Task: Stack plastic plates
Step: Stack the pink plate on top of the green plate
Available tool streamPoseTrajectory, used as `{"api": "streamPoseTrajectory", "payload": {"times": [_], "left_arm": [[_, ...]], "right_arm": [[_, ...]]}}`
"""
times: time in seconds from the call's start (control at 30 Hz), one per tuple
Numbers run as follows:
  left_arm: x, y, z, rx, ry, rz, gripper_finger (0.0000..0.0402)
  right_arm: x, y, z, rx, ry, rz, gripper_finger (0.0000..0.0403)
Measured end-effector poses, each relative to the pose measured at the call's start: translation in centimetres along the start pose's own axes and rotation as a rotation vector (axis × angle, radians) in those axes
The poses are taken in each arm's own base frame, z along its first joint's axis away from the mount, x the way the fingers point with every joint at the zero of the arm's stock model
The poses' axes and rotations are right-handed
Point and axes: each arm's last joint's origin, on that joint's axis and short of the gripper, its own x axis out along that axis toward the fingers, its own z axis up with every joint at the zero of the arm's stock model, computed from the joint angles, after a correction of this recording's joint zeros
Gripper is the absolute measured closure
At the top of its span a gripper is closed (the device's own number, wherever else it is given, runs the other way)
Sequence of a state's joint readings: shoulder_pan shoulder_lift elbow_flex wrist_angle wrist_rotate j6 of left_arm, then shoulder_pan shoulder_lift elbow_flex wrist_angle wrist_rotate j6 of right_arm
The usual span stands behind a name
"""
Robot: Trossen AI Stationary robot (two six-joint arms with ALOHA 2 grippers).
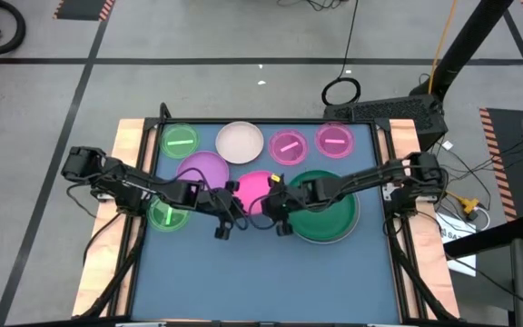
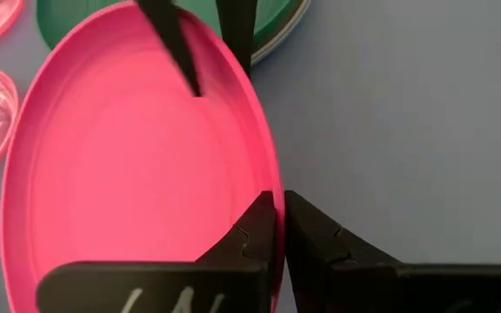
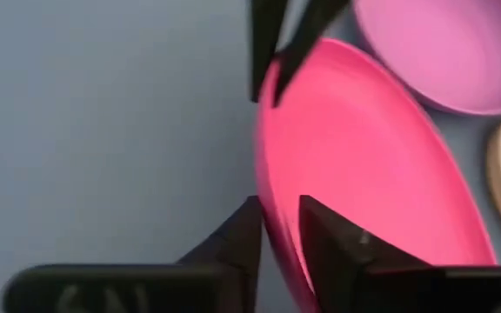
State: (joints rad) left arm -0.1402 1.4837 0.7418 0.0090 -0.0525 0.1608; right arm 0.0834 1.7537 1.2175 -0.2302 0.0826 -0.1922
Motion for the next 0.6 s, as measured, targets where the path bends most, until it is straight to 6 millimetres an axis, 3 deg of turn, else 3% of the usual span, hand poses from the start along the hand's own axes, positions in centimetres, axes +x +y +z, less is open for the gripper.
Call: {"api": "streamPoseTrajectory", "payload": {"times": [0.13,0.23,0.6], "left_arm": [[-0.01,-0.05,0.11,0.017,-0.012,-0.01,0.0377],[-0.02,0.01,0.18,0.019,-0.017,0.0,0.0357],[-0.1,0.24,0.66,0.042,-0.051,0.058,0.0218]], "right_arm": [[0.04,0.23,-0.04,-0.028,-0.006,0.063,0.0389],[0.05,0.25,-0.07,-0.018,-0.005,0.067,0.039],[-0.29,-0.09,-0.28,-0.004,0.035,-0.024,0.0397]]}}
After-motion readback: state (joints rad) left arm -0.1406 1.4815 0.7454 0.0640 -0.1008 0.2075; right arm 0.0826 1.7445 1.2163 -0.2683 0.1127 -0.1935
